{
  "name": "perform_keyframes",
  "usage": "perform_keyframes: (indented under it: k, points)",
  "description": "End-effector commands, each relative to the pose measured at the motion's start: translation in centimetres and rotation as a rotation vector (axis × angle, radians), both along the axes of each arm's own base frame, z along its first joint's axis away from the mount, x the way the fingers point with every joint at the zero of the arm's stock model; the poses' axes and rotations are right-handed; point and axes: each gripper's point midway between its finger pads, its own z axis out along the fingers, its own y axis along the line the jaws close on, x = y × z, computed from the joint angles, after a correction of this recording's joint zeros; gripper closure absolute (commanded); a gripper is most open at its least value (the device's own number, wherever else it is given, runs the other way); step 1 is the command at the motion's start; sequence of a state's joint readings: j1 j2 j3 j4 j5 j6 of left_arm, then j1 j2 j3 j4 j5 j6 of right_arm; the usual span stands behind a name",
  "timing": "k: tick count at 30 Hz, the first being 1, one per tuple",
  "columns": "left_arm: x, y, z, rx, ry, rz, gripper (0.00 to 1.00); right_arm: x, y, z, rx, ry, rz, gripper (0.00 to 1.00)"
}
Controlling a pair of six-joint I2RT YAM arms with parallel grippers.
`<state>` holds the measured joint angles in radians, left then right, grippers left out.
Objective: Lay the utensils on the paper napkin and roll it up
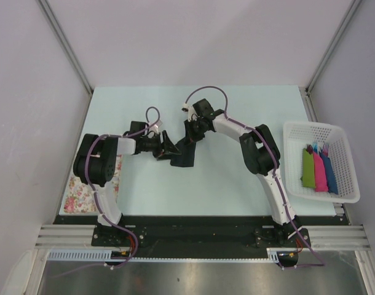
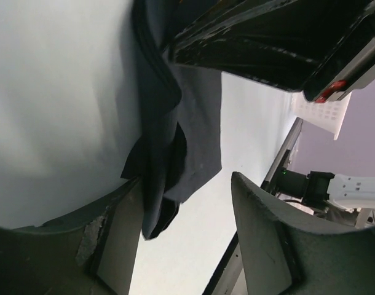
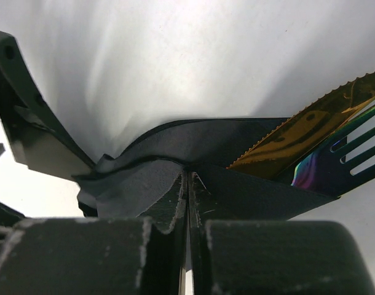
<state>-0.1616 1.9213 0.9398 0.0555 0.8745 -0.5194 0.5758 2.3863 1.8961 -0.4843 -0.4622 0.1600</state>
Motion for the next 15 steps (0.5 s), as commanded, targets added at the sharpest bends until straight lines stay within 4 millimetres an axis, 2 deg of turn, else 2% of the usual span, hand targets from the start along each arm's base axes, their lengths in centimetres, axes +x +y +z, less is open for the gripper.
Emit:
perform_keyframes:
  k: [1, 2, 6, 7, 15]
  points:
    - [2.0, -1.1, -0.7, 0.018, -0.078, 0.004, 0.36, -1.4, -1.0, -4.7, -0.102, 0.038, 0.004, 0.98]
    - [2.8, -1.4, -0.1, 0.022, -0.111, -0.007, 0.35, -1.4, -0.9, -4.6, -0.099, 0.036, 0.006, 0.99]
    - [4.4, -1.4, -0.4, 0.052, -0.158, -0.037, 0.34, -1.3, -0.8, -4.5, -0.095, 0.034, 0.006, 0.99]
    - [4.4, -1.4, -1.1, 0.053, -0.141, -0.043, 0.34, -1.3, -0.8, -4.5, -0.095, 0.034, 0.006, 0.99]
    - [3.2, -2.0, -1.7, -0.005, -0.122, -0.16, 0.34, -1.2, -1.1, -4.7, -0.097, 0.036, 0.004, 0.99]
